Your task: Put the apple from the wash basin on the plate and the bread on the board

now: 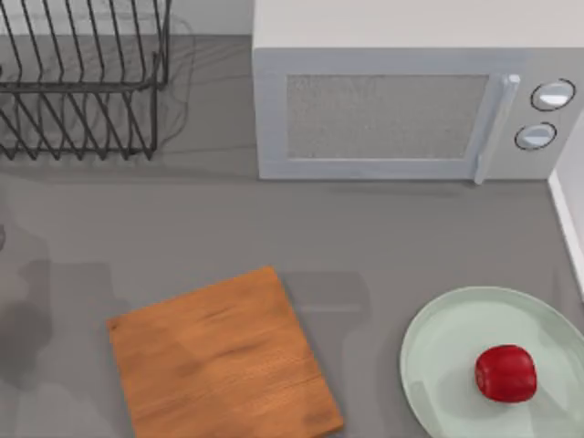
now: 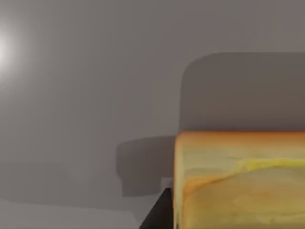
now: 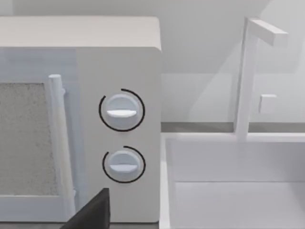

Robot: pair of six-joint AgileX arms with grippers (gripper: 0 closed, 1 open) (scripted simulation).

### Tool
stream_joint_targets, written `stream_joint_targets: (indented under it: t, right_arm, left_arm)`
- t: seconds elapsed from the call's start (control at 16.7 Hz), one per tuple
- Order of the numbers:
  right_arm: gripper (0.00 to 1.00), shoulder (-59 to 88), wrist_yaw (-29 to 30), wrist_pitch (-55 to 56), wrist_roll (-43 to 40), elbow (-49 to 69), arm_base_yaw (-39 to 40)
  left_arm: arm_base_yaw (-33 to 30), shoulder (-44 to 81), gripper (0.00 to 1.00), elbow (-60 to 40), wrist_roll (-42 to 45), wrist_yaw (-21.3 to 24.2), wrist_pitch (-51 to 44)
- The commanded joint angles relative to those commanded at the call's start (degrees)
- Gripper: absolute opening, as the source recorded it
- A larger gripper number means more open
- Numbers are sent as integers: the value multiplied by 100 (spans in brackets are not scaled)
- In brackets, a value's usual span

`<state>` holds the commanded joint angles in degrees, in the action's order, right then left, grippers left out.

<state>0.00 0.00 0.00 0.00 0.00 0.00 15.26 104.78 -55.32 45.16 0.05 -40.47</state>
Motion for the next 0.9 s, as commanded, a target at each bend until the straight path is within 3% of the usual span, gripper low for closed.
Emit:
stream_joint_targets:
  t: [0.12, 0.18, 0.6, 0.9]
  right_arm:
    - [100, 0, 0, 0, 0, 0, 0]
    - [100, 0, 0, 0, 0, 0, 0]
    - [100, 0, 0, 0, 0, 0, 0]
    - [100, 0, 0, 0, 0, 0, 0]
  left_arm:
    - [0, 0, 2, 0, 0, 0, 0]
    - [0, 0, 0, 0, 0, 0, 0]
    - [0, 0, 0, 0, 0, 0, 0]
    - [-3, -216, 0, -330, -23, 47, -489]
